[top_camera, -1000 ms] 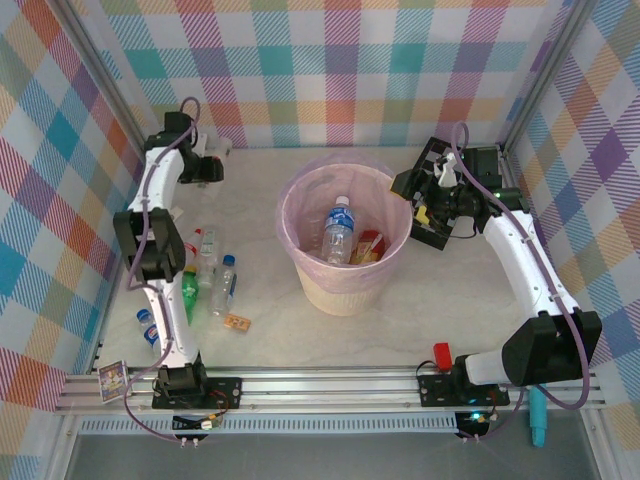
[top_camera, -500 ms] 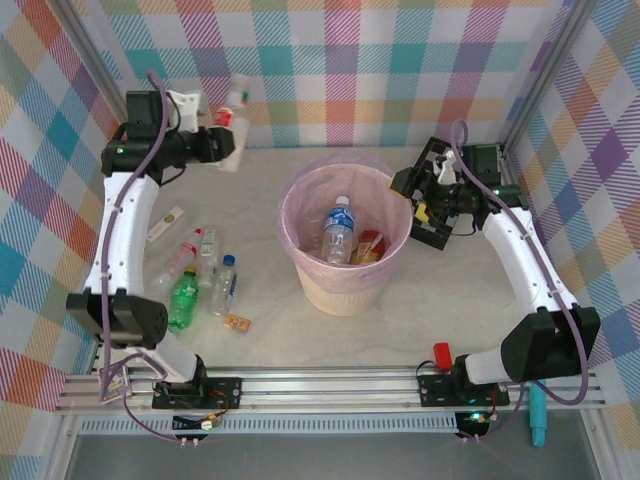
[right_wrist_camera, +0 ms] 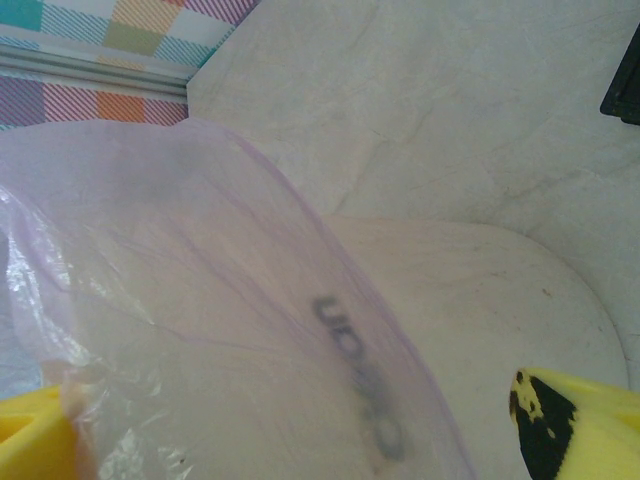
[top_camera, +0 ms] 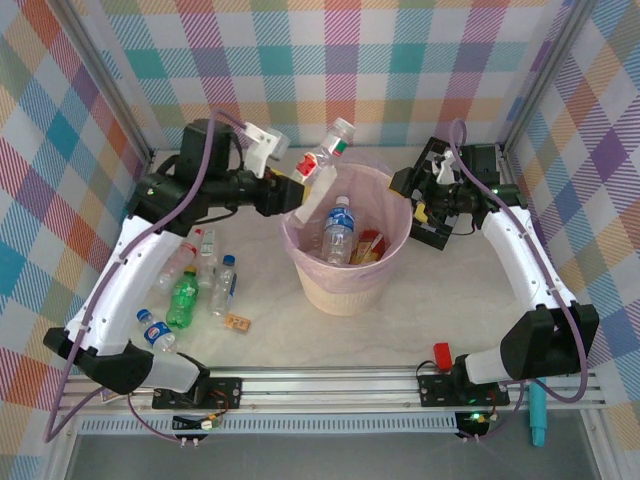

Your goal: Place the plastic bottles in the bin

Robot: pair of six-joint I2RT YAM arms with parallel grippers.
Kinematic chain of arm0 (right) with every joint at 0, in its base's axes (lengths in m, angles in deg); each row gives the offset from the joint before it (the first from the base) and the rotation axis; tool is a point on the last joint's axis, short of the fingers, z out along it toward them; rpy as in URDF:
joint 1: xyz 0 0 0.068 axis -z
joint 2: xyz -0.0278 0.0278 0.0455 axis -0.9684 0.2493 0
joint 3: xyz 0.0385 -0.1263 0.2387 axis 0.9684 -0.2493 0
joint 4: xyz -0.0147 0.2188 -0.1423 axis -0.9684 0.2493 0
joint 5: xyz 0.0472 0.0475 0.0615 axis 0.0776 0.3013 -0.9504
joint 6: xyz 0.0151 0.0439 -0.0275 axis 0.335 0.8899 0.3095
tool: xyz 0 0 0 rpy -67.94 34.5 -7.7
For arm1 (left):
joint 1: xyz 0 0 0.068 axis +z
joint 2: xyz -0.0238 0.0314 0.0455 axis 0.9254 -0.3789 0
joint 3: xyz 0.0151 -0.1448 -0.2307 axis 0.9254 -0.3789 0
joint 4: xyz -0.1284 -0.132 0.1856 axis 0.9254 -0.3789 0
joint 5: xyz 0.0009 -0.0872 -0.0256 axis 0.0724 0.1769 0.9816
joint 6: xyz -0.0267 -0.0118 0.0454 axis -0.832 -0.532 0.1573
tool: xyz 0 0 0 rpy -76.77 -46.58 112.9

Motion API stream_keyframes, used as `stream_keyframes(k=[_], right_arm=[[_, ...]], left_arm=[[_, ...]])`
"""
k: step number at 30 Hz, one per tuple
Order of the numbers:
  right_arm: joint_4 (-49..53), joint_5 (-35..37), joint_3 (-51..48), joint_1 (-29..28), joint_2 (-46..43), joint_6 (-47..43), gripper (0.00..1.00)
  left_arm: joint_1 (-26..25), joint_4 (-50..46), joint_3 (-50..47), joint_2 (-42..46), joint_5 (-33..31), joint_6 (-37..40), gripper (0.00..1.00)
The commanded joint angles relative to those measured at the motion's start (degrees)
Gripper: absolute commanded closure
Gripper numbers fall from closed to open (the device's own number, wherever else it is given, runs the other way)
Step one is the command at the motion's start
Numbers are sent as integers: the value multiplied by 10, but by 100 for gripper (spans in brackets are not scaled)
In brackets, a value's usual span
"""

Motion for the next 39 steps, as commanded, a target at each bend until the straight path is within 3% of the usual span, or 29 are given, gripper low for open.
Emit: stream_keyframes(k=[1,11,27,33,39], right_arm=[[-12,5,9,0,8,-11,4],[-15,9,12,0,7,-12,4],[-22,11,28,1,18,-7,4],[-27,9,30,1,21,-2,4],[-30,9,29,1,20,3,4]], left_arm=[[-40,-23,-14,-24,-17,-28,60],[-103,-104,-4,-115,-108,-8,60],[-143,-159,-48,-203,-83,64,61],[-154,-203,-42,-235,-137,90,63],[-156,-159,-75,-246,-159,87,64]])
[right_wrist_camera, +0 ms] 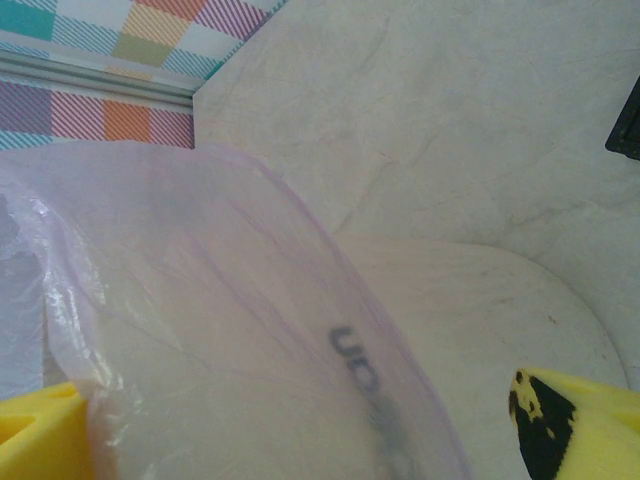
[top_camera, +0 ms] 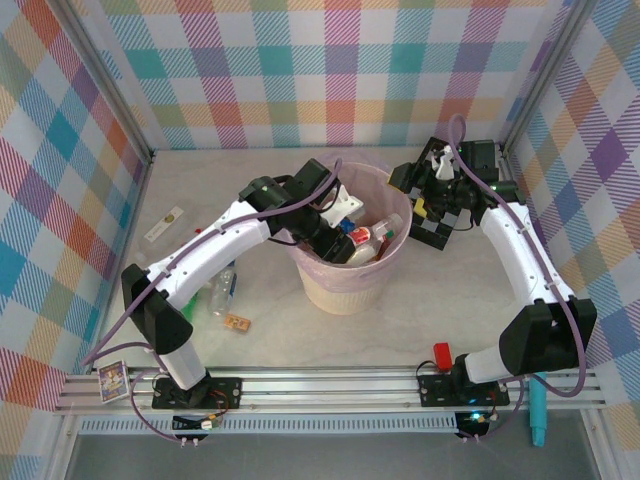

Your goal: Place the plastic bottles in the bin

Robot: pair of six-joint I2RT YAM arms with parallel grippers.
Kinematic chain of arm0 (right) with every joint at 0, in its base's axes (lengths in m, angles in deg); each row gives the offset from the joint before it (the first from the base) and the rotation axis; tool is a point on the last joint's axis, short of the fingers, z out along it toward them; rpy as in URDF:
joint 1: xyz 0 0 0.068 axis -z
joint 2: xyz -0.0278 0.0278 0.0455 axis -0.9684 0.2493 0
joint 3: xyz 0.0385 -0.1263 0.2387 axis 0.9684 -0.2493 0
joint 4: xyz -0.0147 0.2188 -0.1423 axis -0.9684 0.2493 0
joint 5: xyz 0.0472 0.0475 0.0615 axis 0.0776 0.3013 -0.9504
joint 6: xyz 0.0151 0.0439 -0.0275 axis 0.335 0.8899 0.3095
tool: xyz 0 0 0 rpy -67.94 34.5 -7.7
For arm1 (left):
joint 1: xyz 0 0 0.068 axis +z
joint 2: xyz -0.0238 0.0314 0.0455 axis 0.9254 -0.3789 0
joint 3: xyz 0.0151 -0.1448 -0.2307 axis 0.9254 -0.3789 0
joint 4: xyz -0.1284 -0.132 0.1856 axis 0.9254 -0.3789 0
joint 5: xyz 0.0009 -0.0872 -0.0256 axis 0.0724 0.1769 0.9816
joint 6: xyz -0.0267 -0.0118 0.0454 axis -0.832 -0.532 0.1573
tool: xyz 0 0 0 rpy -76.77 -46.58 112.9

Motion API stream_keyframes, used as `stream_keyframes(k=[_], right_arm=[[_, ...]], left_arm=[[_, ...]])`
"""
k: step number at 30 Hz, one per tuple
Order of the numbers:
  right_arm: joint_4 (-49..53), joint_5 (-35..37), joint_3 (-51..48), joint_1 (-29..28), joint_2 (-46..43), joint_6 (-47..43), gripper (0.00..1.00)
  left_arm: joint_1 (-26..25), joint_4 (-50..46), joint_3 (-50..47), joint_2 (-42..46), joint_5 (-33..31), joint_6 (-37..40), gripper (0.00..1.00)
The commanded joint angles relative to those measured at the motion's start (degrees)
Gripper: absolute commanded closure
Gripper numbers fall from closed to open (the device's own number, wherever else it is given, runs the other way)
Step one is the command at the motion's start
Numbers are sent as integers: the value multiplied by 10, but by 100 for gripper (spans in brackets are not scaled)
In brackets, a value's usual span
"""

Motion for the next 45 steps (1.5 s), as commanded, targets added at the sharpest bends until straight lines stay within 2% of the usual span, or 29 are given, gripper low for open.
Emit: stream_keyframes(k=[1,5,7,12,15,19,29,36,41,43,45], right_arm=[[-10,5,16,1,3,7,5],[-6,9,15,1,-2,5,4],[-5,8,16,1,-1,5,5],[-9,3,18,1,3,6,4],[-12,1,18,1,5,6,4],[-15,-4,19,1,9,6,4],[-18,-11,23,1,12,3,5],[-22,-16,25,2,17,3,5],[-22,-21,32,1,22,1,5],[-22,-23,35,1,26,0,5],[-22,-24,37,1,29,-1,4]], left_arm=[[-8,-66,-58,-68,-87,22,64],[-12,-62,-66,-84,-101,24,64],[-13,-65,-64,-82,-104,25,59],[-14,-50,-39,-42,-73,22,27],[-13,-49,-13,-20,-62,18,16],[-13,-44,21,2,-64,15,8],[-12,-28,98,43,-64,5,0],[-1,-64,144,64,-112,4,0],[63,-61,121,114,-143,-34,0],[105,-62,100,138,-149,-53,0],[169,-50,58,168,-146,-79,0]])
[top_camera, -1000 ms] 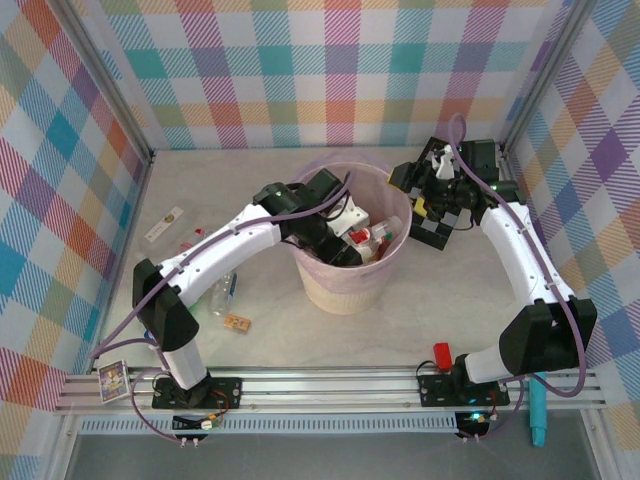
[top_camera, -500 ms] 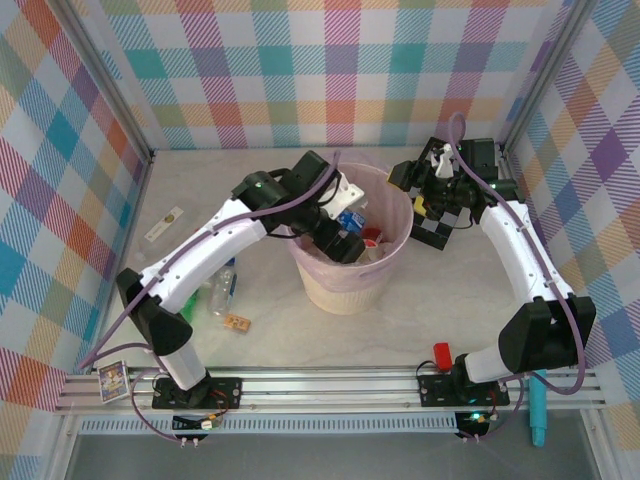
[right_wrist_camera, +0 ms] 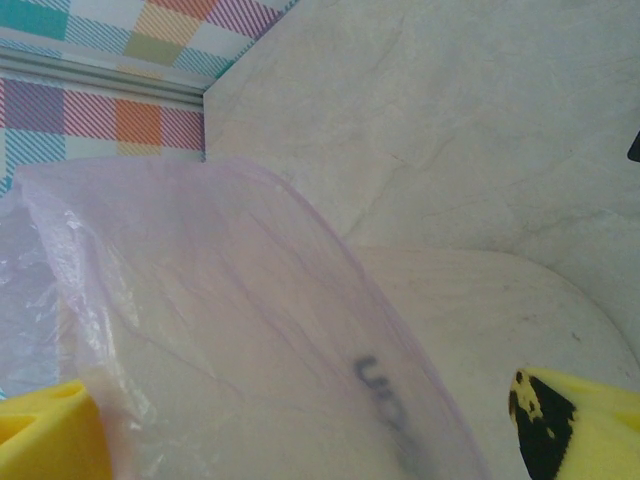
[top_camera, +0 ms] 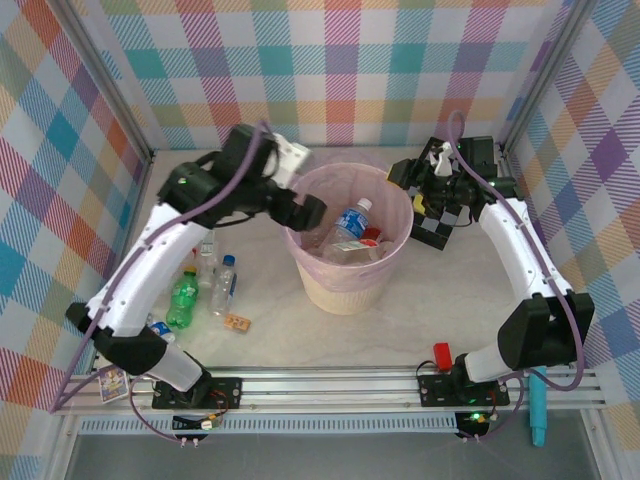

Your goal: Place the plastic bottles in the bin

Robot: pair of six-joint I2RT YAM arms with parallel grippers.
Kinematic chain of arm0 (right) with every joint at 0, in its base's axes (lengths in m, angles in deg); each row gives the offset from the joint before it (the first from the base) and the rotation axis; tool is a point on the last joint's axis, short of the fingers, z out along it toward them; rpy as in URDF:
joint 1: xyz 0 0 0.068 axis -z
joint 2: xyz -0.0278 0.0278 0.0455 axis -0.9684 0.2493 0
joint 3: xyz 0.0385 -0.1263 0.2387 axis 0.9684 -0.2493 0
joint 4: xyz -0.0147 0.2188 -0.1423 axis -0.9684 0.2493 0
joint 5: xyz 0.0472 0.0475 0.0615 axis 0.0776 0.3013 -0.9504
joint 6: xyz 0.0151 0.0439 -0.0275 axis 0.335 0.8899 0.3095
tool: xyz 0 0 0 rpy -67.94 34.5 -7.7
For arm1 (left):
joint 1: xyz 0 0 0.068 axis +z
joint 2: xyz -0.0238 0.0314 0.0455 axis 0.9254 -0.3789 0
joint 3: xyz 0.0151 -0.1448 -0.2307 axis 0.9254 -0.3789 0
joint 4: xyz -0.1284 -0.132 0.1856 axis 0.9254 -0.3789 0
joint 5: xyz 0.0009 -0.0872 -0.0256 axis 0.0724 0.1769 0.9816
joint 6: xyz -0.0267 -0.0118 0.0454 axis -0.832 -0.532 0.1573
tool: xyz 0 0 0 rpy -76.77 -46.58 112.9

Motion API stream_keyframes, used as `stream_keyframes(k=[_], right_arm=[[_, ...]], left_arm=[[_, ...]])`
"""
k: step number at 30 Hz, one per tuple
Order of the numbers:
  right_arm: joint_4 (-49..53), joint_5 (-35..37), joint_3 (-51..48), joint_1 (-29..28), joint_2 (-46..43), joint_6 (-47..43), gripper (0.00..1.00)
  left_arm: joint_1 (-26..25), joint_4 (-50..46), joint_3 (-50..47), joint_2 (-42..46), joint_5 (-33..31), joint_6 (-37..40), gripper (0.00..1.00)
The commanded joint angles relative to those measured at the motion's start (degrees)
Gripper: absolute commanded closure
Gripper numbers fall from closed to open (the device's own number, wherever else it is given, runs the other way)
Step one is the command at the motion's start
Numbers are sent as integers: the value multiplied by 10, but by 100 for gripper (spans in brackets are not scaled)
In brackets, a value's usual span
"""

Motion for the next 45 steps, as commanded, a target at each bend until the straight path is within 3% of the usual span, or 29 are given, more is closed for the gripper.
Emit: stream_keyframes(k=[1,6,9,11,24,38,45], right_arm=[[-16,-10,22,1,11,-3,5],[-13,-11,24,1,15,-4,4],[-13,-13,23,1,15,-4,4],[-13,-13,23,1,15,-4,5],[-10,-11,25,1,21,-7,5],[-4,-12,20,2,20,-11,4],[3,-7,20,1,12,-15,4]], left_arm=[[92,-2,-57,54,-20,-54,0],[268,44,-185,97,1,-79,0],[347,87,-264,96,25,-83,0],[372,119,-308,85,26,-86,0],[384,231,-455,-28,-16,-120,4],[384,278,-445,-135,-41,-109,16],[384,288,-433,-162,-38,-105,29]])
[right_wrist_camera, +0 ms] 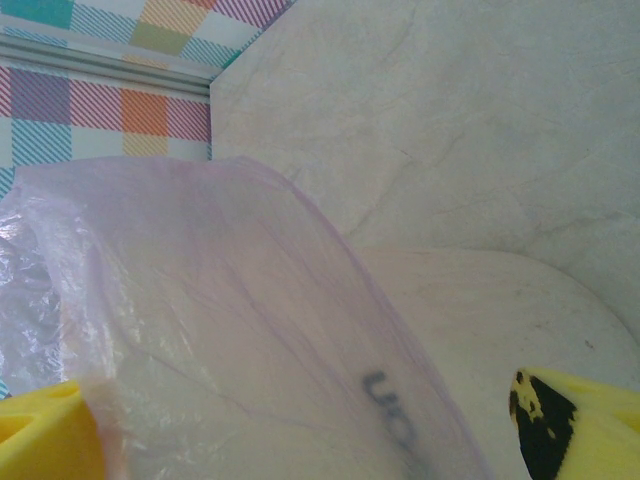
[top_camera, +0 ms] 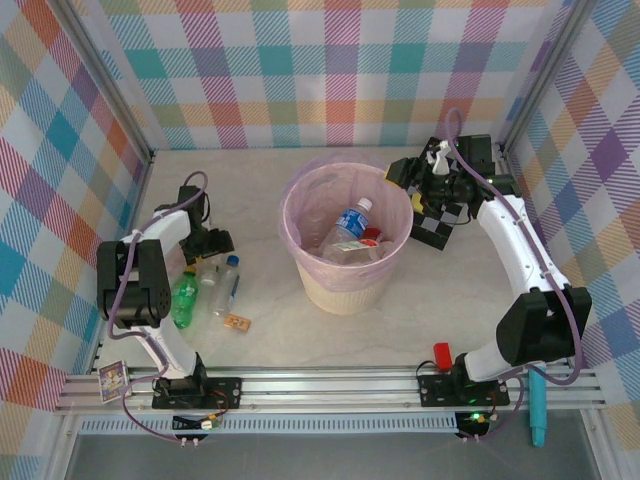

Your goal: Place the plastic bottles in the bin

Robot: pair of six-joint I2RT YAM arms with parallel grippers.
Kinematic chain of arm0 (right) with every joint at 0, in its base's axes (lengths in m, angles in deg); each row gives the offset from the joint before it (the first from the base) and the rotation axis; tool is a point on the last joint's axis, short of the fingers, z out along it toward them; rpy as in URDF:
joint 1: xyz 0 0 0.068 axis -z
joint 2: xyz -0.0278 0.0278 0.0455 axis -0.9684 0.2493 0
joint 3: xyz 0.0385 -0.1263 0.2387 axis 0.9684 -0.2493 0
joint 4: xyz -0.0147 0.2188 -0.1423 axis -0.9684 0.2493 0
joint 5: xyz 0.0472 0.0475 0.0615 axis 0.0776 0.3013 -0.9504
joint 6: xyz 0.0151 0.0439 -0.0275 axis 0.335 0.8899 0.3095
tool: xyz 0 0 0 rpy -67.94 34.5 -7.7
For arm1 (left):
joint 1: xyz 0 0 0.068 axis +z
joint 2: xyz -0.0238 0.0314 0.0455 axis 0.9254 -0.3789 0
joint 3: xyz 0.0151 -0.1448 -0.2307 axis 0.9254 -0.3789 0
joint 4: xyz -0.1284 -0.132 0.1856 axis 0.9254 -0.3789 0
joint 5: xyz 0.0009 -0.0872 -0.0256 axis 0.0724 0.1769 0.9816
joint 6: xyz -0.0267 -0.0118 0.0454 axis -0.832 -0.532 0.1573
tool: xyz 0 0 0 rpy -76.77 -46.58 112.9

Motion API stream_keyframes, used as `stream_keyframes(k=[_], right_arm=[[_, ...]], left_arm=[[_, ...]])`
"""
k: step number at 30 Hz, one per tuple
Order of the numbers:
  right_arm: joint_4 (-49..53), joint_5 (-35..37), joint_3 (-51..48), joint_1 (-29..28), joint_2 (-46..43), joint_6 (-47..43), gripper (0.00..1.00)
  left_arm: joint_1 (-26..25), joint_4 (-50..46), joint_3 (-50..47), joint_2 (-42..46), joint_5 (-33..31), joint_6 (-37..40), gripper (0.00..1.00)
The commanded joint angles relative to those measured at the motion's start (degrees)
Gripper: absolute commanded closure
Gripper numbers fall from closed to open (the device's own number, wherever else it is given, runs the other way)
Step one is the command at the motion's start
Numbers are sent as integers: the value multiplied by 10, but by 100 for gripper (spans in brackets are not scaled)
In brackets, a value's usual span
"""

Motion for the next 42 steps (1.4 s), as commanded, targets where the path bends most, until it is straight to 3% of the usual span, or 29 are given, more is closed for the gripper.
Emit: stream_keyframes(k=[1,11,19,24,32,35,42], right_arm=[[4,7,12,1,-2,-7,4],[4,10,16,1,-5,-4,4],[4,10,17,1,-4,-3,4],[0,8,17,1,-5,-2,4],[-10,7,11,0,-10,8,4],[-15,5,8,0,-11,10,4],[-10,11,4,0,-24,8,4]], left_arm=[[6,10,22,-5,-3,2,32],[-7,-37,65,46,16,27,39],[-42,-136,201,149,45,63,42],[-95,-128,275,221,91,81,47],[-198,30,283,337,218,91,56],[-239,10,320,329,228,107,57],[-328,-113,449,236,171,174,62]])
